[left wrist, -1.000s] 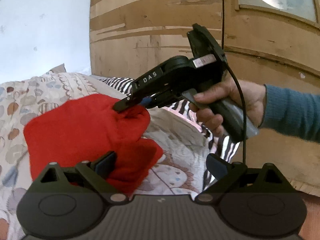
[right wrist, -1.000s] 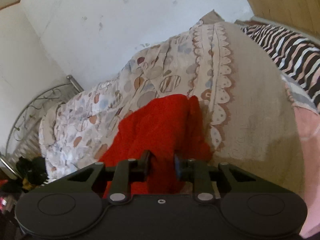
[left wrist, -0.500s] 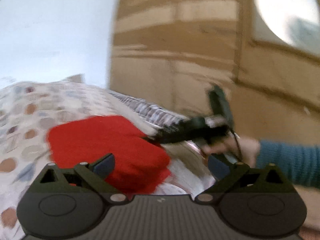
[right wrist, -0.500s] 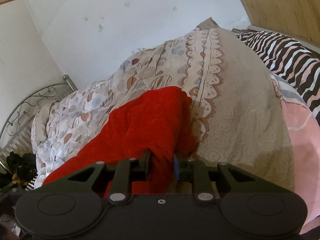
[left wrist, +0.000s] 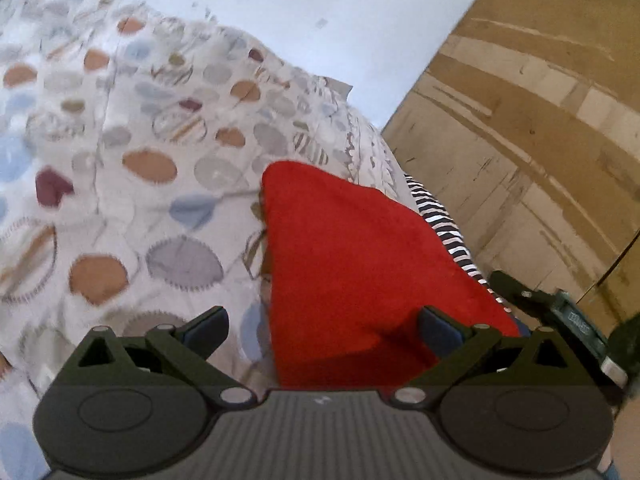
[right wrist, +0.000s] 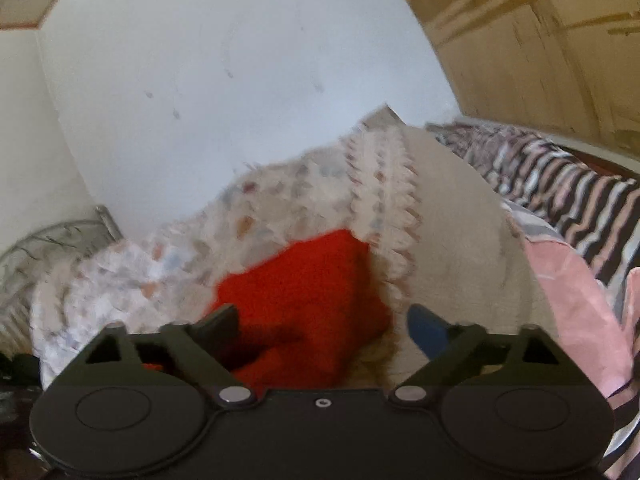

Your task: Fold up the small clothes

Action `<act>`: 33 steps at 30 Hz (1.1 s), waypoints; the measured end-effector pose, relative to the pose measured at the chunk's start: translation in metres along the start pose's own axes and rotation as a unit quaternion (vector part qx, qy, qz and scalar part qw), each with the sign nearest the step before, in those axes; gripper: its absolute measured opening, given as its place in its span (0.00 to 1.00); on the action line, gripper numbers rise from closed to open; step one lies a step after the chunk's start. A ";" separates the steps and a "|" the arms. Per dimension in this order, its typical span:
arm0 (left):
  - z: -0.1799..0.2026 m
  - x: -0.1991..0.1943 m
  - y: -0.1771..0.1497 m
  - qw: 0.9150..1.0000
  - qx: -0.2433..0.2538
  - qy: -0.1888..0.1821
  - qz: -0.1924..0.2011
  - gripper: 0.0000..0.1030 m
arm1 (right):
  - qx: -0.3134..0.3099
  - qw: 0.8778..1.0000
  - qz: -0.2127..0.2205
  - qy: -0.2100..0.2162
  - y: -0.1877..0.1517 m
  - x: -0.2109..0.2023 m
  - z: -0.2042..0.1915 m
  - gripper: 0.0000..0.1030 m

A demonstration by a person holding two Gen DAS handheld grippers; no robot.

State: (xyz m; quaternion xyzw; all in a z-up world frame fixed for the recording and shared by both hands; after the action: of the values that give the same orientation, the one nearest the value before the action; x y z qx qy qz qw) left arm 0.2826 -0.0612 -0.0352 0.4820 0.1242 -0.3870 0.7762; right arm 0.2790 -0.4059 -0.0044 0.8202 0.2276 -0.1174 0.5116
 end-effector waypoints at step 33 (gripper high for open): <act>-0.001 0.019 -0.034 0.999 0.044 0.012 -0.016 1.00 | 0.006 0.999 0.040 0.017 -0.017 0.006 0.010 0.99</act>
State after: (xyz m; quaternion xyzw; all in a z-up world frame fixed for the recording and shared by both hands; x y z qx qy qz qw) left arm 0.2704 -0.0775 -0.0686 0.5180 0.1247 -0.3987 0.7464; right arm 0.2761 -0.4071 -0.0246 0.8335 0.2023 -0.0846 0.5072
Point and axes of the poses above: each gripper's, at about its wrist camera, not at the fingertips, and x roughly the way its jaws point, z to its right, y to its top, the point moved 4 cm from there along x, roughly the way its jaws point, and after that the axes turned 2 degrees about -z, right-handed, at the moved point
